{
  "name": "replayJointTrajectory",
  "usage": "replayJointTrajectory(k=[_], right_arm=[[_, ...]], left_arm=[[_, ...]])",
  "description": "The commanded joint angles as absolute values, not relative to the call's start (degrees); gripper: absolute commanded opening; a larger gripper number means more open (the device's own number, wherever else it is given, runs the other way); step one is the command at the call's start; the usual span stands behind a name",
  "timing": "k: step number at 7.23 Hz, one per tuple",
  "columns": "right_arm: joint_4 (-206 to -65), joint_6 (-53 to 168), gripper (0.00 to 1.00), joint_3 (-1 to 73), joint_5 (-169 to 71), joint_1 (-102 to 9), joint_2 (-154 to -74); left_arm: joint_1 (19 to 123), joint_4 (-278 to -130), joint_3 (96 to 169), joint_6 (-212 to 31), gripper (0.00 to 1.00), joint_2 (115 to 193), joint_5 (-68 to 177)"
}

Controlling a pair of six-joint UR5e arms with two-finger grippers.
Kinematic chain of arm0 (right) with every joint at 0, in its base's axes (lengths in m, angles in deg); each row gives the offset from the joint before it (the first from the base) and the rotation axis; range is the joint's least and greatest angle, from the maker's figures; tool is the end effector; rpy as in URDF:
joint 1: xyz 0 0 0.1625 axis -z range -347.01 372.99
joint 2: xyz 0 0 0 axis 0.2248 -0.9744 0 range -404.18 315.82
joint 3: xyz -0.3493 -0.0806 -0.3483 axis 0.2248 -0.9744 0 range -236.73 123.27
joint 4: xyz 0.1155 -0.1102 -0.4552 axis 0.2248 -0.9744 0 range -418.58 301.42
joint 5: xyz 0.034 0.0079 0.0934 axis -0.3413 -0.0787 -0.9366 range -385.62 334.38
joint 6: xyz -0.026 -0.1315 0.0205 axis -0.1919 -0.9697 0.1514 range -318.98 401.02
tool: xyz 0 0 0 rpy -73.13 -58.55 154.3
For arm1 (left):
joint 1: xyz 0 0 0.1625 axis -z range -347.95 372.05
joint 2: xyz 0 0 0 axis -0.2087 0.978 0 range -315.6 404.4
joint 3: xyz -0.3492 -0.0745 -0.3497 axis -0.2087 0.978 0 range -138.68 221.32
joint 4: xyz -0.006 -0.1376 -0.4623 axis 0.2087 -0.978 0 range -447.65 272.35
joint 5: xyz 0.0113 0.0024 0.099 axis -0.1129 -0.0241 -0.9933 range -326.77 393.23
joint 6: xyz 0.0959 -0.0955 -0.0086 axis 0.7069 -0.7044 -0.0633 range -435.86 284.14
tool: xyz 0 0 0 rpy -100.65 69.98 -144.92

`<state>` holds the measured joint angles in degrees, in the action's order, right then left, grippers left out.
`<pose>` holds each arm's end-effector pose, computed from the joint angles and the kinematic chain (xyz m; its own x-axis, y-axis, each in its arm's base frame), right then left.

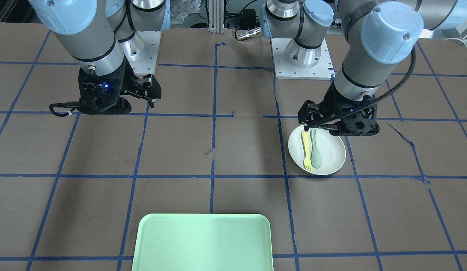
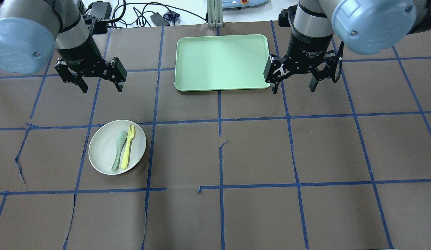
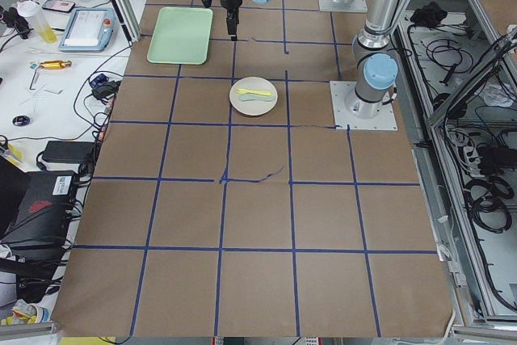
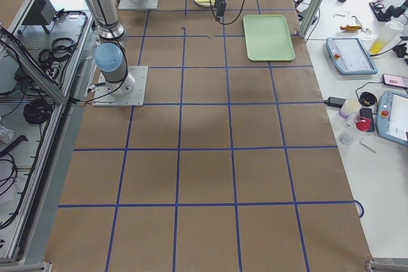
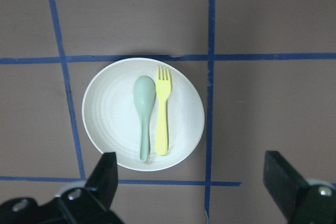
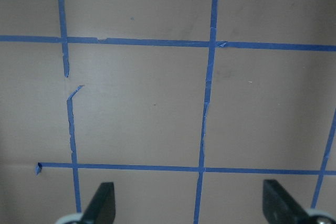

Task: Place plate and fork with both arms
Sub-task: 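Move the left gripper down to the rim of the white plate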

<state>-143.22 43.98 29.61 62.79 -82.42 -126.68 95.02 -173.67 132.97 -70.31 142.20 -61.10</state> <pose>0.1935 -0.5888 0.4772 -0.9991 -0.0391 -0.0192 -0.0417 0.9860 0.1612 -0.0473 -0.6219 0.4374 -0.9977 -0.0189 -0.0657 -0.0256 0.9944 0.1021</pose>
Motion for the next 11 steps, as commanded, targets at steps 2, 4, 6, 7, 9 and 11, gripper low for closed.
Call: replayJointTrajectory(k=[2, 4, 6, 7, 9, 11], right_arm=[[-143.3, 44.0, 1.00, 30.7, 62.6, -82.6, -126.2], [-143.7, 44.0, 1.00, 32.3, 62.8, -82.6, -126.1], [-143.8, 44.1, 1.00, 32.7, 62.7, -82.6, -125.7], [-143.8, 44.4, 1.00, 32.7, 62.6, -82.7, -125.5], [-143.9, 44.3, 1.00, 32.9, 62.7, -82.6, -125.1], [-143.9, 43.9, 1.00, 33.0, 62.7, -82.7, -125.0]], left_arm=[[82.8, -167.9, 139.0, -62.1, 1.00, 143.3, -61.7], [76.9, -165.6, 142.7, -61.3, 1.00, 145.1, -60.8], [76.6, -164.4, 146.5, -61.4, 1.00, 146.6, -60.6], [76.6, -161.9, 148.8, -61.3, 1.00, 147.0, -58.5], [76.6, -160.7, 150.8, -59.3, 1.00, 148.2, -57.6], [76.6, -159.6, 150.9, -57.5, 1.00, 150.9, -57.5]])
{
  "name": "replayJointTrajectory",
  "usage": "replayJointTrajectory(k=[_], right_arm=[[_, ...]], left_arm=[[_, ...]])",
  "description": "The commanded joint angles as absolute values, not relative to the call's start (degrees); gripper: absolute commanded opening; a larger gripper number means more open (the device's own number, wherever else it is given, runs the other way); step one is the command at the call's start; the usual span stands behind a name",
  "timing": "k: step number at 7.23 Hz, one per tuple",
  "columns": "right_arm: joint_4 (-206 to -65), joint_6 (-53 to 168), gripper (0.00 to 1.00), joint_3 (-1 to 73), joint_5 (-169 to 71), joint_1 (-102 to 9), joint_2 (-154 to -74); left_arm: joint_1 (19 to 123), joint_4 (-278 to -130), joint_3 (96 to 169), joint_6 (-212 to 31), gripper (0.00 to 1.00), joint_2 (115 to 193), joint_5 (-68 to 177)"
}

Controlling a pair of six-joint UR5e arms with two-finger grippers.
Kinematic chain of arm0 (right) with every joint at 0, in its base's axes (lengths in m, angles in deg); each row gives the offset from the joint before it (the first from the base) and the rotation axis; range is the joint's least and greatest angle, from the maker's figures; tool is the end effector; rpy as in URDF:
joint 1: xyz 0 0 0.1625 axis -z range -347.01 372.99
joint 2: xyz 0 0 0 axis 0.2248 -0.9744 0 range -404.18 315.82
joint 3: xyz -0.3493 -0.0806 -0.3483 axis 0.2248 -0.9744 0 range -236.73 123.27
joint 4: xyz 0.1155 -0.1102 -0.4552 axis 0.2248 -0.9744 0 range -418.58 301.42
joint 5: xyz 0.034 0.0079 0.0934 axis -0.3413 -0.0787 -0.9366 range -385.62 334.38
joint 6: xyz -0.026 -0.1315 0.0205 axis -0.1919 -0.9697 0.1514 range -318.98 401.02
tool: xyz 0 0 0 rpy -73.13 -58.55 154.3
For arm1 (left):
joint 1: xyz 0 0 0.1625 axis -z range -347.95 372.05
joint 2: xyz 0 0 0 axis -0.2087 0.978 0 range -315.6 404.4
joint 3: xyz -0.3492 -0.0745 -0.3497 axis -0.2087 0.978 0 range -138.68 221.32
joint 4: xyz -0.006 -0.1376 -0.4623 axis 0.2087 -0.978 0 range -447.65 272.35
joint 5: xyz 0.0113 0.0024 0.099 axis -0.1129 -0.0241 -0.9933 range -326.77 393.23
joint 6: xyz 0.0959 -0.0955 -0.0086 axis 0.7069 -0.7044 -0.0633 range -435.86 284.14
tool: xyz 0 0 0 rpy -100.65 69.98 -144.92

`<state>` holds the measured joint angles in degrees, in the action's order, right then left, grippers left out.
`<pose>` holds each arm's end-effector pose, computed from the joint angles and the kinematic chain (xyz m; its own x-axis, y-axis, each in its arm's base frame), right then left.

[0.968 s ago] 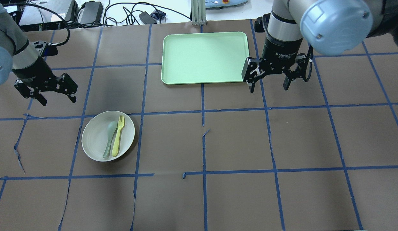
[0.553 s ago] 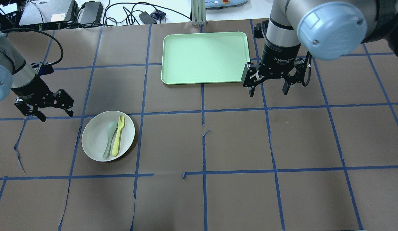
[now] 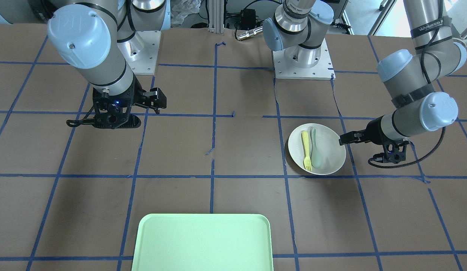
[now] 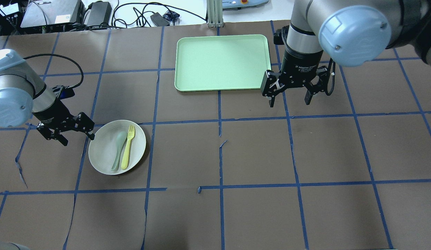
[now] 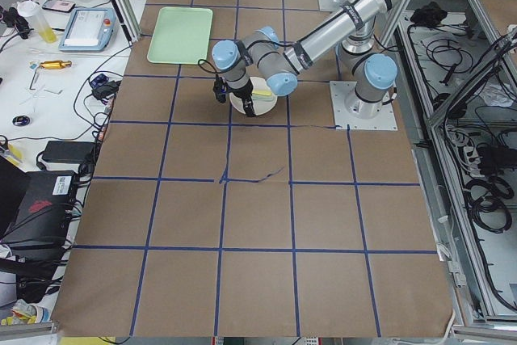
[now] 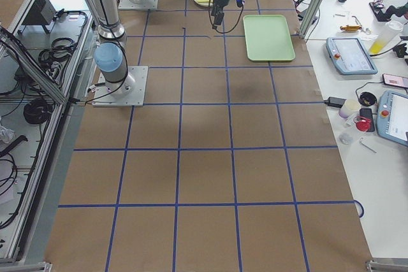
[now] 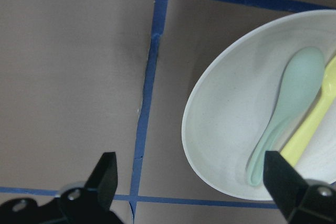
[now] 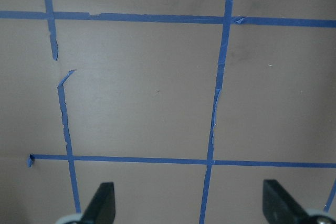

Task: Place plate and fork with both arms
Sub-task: 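Move the left gripper down to the rim of the white plate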

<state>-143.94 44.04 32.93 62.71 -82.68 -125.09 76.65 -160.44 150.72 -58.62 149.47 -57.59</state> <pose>0.1962 -0.5862 0.4305 -0.9990 -0.0410 -0.0162 -0.0437 0.9715 0.2329 0.1246 -0.5686 0.2236 -0.9858 -0.1504 0.0748 -0.1231 0.9499 0.2874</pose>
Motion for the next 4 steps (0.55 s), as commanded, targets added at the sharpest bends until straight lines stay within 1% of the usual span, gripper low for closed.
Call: replayJointTrajectory(k=[1, 2, 3, 4], right_arm=[[-144.0, 43.9, 1.00, 32.9, 62.8, -82.6, -125.0], [-144.0, 43.9, 1.00, 33.0, 62.7, -82.7, -125.0], [-144.0, 43.9, 1.00, 33.0, 62.7, -82.7, -125.0], [-143.8, 44.1, 1.00, 33.0, 62.7, -82.6, -124.7]], left_arm=[[76.6, -158.2, 151.2, -57.2, 1.00, 152.0, -57.5], [76.7, -156.7, 151.7, -57.1, 0.98, 153.2, -57.5], [76.7, -156.7, 152.2, -56.4, 0.92, 153.6, -57.5], [76.7, -156.7, 153.1, -54.7, 0.88, 153.7, -57.6]])
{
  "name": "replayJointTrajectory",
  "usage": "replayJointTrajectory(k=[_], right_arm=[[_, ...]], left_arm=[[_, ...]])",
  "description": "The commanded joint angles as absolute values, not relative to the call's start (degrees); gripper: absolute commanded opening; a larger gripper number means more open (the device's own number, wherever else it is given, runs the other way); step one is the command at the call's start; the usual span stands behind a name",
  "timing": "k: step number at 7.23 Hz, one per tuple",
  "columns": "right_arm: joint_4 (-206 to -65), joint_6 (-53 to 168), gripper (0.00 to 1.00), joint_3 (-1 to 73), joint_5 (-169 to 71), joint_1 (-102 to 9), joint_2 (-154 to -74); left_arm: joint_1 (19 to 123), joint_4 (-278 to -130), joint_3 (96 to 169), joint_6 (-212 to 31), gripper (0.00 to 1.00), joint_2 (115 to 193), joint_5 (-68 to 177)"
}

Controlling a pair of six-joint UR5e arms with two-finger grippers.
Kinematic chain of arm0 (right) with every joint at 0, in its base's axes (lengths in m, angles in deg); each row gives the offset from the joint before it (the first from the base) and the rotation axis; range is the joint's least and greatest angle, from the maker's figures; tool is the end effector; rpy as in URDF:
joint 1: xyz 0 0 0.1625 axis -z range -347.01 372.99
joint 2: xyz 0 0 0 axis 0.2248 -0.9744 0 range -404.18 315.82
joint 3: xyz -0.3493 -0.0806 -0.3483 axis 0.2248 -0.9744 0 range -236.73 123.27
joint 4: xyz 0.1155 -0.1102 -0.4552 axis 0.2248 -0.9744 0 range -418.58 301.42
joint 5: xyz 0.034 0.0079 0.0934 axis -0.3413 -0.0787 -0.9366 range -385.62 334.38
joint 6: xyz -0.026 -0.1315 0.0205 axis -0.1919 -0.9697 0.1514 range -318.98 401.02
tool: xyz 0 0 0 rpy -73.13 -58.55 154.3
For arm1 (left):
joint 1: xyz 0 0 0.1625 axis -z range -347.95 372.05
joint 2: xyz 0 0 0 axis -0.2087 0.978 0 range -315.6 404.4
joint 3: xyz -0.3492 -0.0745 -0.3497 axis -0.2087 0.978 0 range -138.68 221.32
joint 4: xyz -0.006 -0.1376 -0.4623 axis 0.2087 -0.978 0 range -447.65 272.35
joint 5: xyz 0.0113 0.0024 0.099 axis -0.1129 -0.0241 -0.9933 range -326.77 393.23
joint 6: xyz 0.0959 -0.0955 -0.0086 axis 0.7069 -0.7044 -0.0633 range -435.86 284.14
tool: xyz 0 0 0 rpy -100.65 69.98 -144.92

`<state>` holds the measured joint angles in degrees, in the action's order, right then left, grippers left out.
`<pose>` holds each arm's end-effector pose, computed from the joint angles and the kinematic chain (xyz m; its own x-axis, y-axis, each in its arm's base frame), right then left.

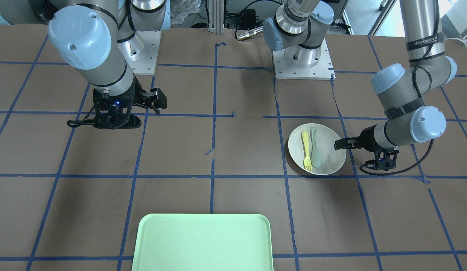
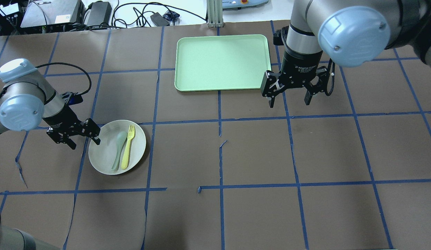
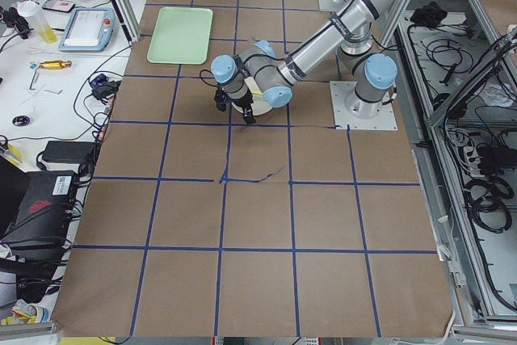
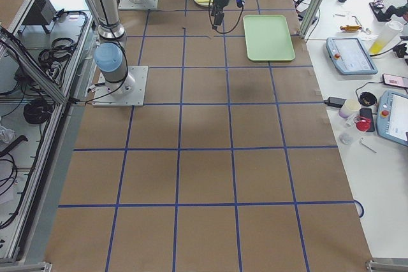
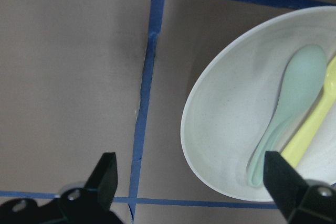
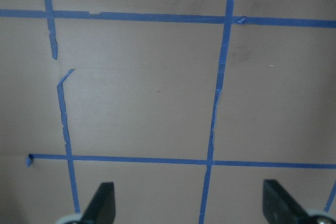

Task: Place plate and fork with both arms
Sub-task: 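Move the left gripper down to the rim of the white plate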

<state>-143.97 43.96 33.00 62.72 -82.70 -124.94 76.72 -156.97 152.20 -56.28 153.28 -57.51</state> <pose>0.1964 -0.5866 0.4283 -0.9990 -0.0427 -0.0161 -0.0453 0.9707 0.2361 0.1241 -0.5696 0.1781 -0.9887 -0.1133 0.0980 -0.0776 0.9469 0.3121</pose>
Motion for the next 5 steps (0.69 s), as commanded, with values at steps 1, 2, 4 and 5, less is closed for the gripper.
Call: replayJointTrajectory(k=[1, 2, 4, 5], right_arm=[[-143.8, 44.2, 1.00, 33.0, 62.6, -82.9, -124.7], [-143.9, 44.2, 1.00, 33.0, 62.6, -82.9, -124.6], [-143.7, 44.4, 1.00, 33.0, 61.1, -83.1, -124.4], [-143.8, 44.5, 1.00, 33.0, 61.0, -83.1, -124.3]], left_arm=[[76.7, -156.7, 153.6, -54.6, 0.80, 153.8, -57.6], [76.7, -156.6, 153.5, -54.5, 0.51, 154.2, -57.7], [76.7, -156.2, 153.3, -54.5, 0.00, 154.8, -58.2], [76.7, -155.9, 153.3, -54.4, 0.00, 155.0, -58.1]])
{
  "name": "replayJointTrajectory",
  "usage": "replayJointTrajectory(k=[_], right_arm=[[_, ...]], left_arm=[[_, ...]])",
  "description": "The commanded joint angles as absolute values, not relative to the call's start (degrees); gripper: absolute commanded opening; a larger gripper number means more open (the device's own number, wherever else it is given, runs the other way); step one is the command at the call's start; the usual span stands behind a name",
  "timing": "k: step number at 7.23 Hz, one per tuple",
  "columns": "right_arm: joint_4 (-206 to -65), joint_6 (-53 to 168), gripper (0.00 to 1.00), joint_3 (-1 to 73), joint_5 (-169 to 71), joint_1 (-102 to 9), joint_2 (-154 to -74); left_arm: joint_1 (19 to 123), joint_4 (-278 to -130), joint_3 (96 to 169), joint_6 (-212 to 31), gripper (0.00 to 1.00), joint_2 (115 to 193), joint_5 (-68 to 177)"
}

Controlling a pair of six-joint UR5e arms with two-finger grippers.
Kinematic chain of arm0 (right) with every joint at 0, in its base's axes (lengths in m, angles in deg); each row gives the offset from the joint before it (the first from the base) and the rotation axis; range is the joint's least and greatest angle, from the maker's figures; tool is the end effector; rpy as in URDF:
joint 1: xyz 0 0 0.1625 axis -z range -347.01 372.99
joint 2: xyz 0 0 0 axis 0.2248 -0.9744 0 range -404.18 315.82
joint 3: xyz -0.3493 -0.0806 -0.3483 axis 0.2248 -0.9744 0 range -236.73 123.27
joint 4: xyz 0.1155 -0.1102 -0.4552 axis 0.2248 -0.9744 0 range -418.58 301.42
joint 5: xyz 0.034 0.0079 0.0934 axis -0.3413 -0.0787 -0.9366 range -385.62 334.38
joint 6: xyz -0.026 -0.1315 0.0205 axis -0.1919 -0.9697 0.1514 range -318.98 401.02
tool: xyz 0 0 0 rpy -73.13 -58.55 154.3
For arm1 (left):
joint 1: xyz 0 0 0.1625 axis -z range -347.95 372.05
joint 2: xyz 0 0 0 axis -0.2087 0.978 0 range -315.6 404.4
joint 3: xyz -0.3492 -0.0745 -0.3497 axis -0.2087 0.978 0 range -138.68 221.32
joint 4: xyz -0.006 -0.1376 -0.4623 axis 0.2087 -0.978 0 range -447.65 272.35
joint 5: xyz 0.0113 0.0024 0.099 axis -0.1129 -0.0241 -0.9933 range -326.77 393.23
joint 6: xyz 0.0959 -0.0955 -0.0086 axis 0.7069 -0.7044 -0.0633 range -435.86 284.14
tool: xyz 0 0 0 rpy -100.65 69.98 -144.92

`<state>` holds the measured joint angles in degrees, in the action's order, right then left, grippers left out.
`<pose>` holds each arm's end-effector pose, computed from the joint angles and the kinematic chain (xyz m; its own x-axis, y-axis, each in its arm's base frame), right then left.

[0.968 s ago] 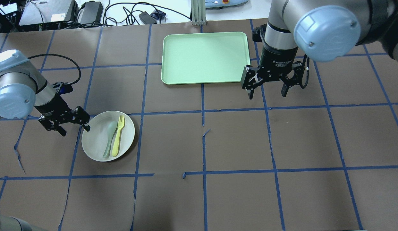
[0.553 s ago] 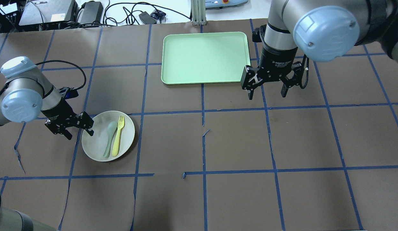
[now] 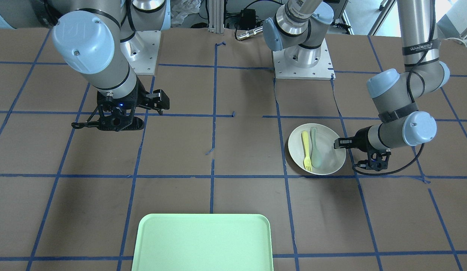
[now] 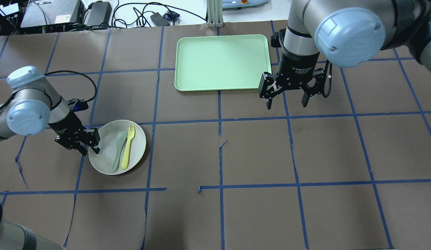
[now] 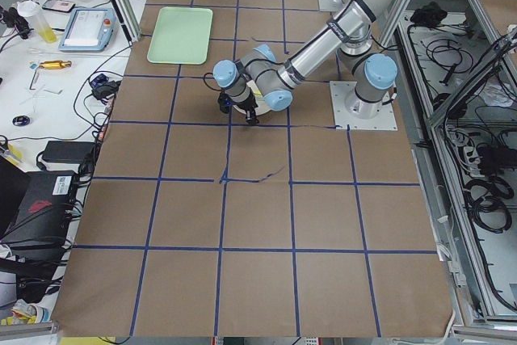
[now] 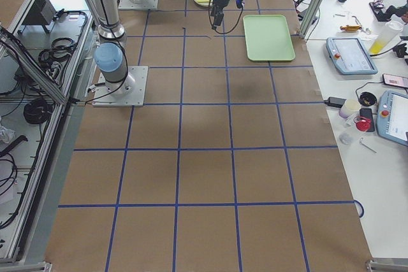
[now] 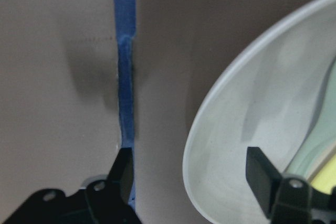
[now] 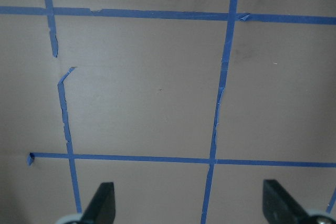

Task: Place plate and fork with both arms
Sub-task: 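Close the left gripper on the plate rim and lift it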

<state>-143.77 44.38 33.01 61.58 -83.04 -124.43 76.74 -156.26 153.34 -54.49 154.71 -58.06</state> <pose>0.2028 -0.5869 0.4228 -0.9988 -0.0364 -0.0328 -0.0435 0.9674 0.2495 0.1220 -0.5626 0.1568 -0.9903 -0.0837 0.1106 -0.0413 0.9393 0.3405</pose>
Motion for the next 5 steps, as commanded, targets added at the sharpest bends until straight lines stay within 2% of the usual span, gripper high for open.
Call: replayJointTrajectory(k=[1, 3, 5], right_arm=[[-143.8, 44.5, 1.00, 33.0, 61.0, -83.1, -124.4], [-143.8, 44.5, 1.00, 33.0, 61.0, -83.1, -124.4], [-143.8, 44.5, 1.00, 33.0, 61.0, -83.1, -124.3]], left_arm=[[76.7, -155.8, 153.1, -54.3, 0.00, 155.1, -58.1], [77.0, -155.2, 152.2, -54.0, 0.00, 153.9, -57.5], [77.8, -159.3, 146.6, -51.9, 0.00, 152.7, -54.9]])
